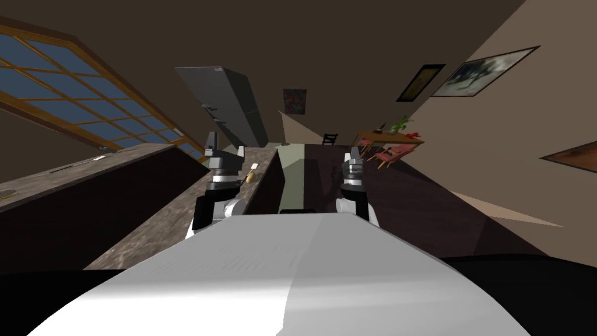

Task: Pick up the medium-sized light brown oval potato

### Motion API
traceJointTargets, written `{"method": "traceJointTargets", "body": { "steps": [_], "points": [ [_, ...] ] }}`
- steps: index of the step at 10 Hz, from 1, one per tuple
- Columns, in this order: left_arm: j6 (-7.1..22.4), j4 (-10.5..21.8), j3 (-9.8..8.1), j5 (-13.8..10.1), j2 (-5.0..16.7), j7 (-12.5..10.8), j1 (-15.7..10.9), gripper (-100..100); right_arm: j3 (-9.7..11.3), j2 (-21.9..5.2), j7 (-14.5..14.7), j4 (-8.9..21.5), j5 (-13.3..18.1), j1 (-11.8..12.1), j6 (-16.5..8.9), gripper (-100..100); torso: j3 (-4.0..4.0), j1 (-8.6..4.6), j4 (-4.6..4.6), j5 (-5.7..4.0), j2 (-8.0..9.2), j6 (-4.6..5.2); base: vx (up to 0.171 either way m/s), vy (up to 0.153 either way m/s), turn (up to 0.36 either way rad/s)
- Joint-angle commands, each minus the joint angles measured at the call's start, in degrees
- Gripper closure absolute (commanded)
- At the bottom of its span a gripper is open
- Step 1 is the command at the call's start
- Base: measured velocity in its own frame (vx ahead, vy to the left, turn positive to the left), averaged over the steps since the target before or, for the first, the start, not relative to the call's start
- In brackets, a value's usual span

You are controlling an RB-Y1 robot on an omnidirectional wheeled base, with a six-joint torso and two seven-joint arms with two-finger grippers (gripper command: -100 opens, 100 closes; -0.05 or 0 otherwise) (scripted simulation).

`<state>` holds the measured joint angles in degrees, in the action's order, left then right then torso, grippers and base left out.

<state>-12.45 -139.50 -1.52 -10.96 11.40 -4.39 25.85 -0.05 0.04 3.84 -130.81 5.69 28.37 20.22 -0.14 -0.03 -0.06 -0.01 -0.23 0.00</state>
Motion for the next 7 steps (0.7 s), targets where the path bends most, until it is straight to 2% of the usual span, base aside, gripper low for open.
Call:
{"method": "traceJointTargets", "body": {
  "steps": [1, 2, 3, 4, 5, 6, 7],
  "points": [
    [2.9, -0.4, -0.40, -1.4, 1.5, -0.8, -0.5, -100, 0.0, 0.0, 0.0, 0.0, 0.0, 0.0, 0.0, 0, 0.00, 0.00, 0.00, 0.00, 0.00, 0.00, 0.062, -0.010, 0.086],
    [3.4, -0.4, -0.40, -1.4, 1.5, -0.8, -0.5, -100, 0.0, 0.0, 0.0, 0.0, 0.0, 0.0, 0.0, 0, 0.00, 0.02, 0.00, 0.00, -0.02, -0.01, 0.059, -0.011, 0.046],
    [5.4, -0.7, -0.81, -2.8, 2.9, -1.6, -0.9, -100, 0.0, 0.0, 0.0, 0.0, 0.0, 0.0, 0.0, 0, 0.00, 0.02, 0.00, 0.01, 0.00, 0.00, 0.076, -0.019, 0.089],
    [6.3, -0.7, -0.81, -2.8, 2.9, -1.6, -0.9, -100, 0.0, 0.0, 0.0, 0.0, 0.0, 0.0, 0.0, 0, -0.03, 0.00, -0.01, 0.00, -0.06, -0.01, 0.065, -0.025, 0.054],
    [8.2, -1.0, -1.30, -4.1, 4.3, -2.5, -1.2, -100, 0.0, 0.0, 0.0, 0.0, 0.0, 0.0, 0.0, 0, -0.02, -0.02, -0.01, 0.00, -0.03, 0.00, 0.071, -0.015, 0.089],
    [9.4, -1.0, -1.30, -4.1, 4.3, -2.5, -1.2, -100, 0.0, 0.0, 0.0, 0.0, 0.0, 0.0, 0.0, 0, -0.03, 0.01, -0.01, 0.00, -0.05, -0.01, 0.065, -0.019, 0.055],
    [11.5, -1.2, -1.88, -5.6, 5.7, -3.6, -1.6, -100, 0.0, 0.0, 0.0, 0.0, 0.0, 0.0, 0.0, 0, -0.02, 0.00, -0.01, 0.00, -0.03, 0.00, 0.088, -0.035, 0.102]
  ]
}}
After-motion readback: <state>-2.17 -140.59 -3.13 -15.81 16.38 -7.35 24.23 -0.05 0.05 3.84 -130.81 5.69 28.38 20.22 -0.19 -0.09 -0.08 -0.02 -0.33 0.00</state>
